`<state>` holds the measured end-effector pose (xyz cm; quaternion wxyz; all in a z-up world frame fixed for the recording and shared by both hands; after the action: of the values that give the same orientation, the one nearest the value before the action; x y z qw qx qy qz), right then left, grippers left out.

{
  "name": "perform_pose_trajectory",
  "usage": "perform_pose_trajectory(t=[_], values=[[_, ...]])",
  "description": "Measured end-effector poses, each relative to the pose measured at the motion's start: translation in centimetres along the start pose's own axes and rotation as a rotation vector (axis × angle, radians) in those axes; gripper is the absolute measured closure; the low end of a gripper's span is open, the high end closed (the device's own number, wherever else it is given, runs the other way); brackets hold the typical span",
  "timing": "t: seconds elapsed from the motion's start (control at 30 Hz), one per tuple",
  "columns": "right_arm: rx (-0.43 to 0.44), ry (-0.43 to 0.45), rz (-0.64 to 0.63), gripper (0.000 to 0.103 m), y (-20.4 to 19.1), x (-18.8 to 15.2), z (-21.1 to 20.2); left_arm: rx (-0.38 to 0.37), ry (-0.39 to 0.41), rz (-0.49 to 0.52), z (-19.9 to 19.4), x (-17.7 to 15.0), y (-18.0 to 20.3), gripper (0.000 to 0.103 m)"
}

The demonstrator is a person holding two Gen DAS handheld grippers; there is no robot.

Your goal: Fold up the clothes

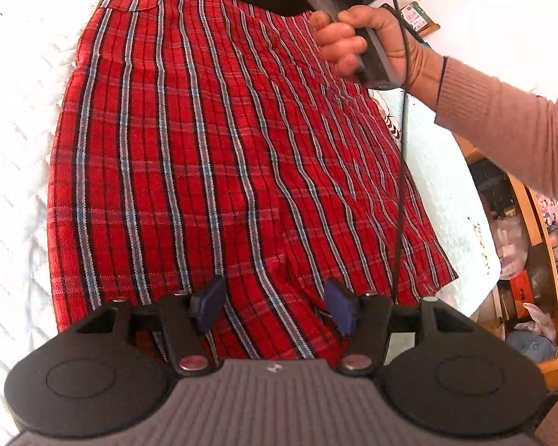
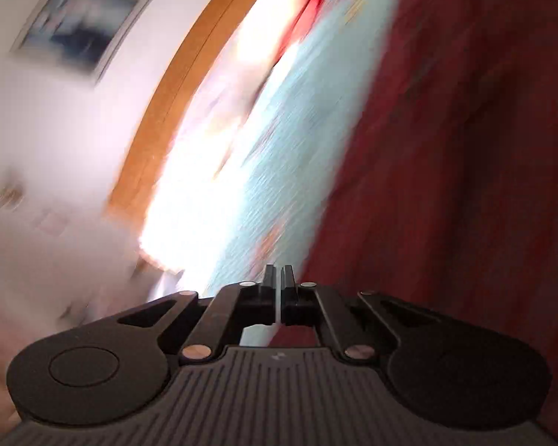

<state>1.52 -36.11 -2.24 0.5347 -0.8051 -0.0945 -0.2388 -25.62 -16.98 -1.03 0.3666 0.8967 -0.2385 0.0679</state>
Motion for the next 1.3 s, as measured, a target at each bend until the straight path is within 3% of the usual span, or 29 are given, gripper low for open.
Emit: perform_pose_trajectory(t=[0.07,0.1,0.13,0.2,0.3,0.4,0.47,0.53,0.57,0.6,0.67,0.77,0.83,0.9,1.0,1.07,1.2,1.23,1.3], values=[[0.060,-0.205,-0.072,0.098,0.1,0.1,3.4,-0.033,0.007,-0.014,-0.2,0.0,-0.6,0.042],[0.055,-0.272,-0.111,0.099,1.1,0.5,4.8,-0.049,0.012,-0.026,-0.2,0.0,-0.8,0.042],[0.026,-0.283,-0.124,0.103,3.1,1.9,5.4,-0.061,0.019,-0.041,-0.2,-0.1,-1.0,0.043],[0.003,-0.195,-0.048,0.103,8.6,6.7,5.1,-0.069,0.034,-0.065,-0.3,-0.5,-1.7,0.050],[-0.077,0.027,0.016,0.103,12.6,12.3,2.6,-0.078,0.040,-0.112,-0.5,-0.6,-2.5,0.056],[-0.015,0.060,0.066,0.101,10.1,11.0,2.7,-0.081,0.027,-0.148,-0.7,-0.4,-2.8,0.057],[0.028,0.035,0.065,0.100,8.2,9.7,3.1,-0.085,0.016,-0.153,-0.6,-0.4,-2.8,0.057],[-0.086,-0.035,0.032,0.103,9.8,8.7,4.2,-0.096,0.006,-0.162,-0.8,-0.2,-3.1,0.057],[-0.119,-0.026,0.072,0.103,11.9,9.4,4.3,-0.103,0.001,-0.168,-0.9,0.0,-3.3,0.057],[-0.100,0.032,0.124,0.103,13.6,10.5,3.8,-0.106,-0.005,-0.175,-1.0,0.0,-3.4,0.058],[-0.207,0.159,0.112,0.103,14.7,13.0,2.5,-0.108,-0.018,-0.191,-1.3,0.1,-3.4,0.059],[-0.217,0.279,0.170,0.099,15.3,14.4,0.8,-0.097,-0.051,-0.200,-1.2,0.7,-3.1,0.059],[-0.156,0.202,0.115,0.099,13.5,14.0,2.7,-0.091,-0.075,-0.199,-1.2,1.1,-3.0,0.059],[-0.253,0.122,0.051,0.103,14.0,13.9,4.0,-0.085,-0.099,-0.197,-1.2,1.6,-2.8,0.059],[-0.329,0.265,0.141,0.103,17.2,15.3,2.5,-0.086,-0.134,-0.203,-1.4,2.1,-2.7,0.059],[-0.330,0.326,0.136,0.097,16.4,16.2,2.2,-0.094,-0.144,-0.220,-1.7,2.7,-2.8,0.059],[-0.286,0.275,0.070,0.096,10.7,15.3,10.7,-0.134,-0.096,-0.289,-2.6,5.2,-3.1,0.059],[-0.353,0.259,0.086,0.103,12.4,15.4,11.0,-0.142,-0.054,-0.291,-2.7,6.4,-3.2,0.059],[-0.383,0.292,0.129,0.103,14.1,15.6,10.6,-0.158,0.028,-0.295,-2.8,8.8,-3.2,0.059]])
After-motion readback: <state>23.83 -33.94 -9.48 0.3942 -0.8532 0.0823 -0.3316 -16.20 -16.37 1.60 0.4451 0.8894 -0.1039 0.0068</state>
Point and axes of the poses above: each gripper's, at about its wrist camera, not at the fingertips, and z roughly the way its jaws point, y to its right, x to its top, the point moved 3 cm from there along z, roughly the way its jaws point, and after that the axes turned 9 degrees about -z, right-handed, at the moved point
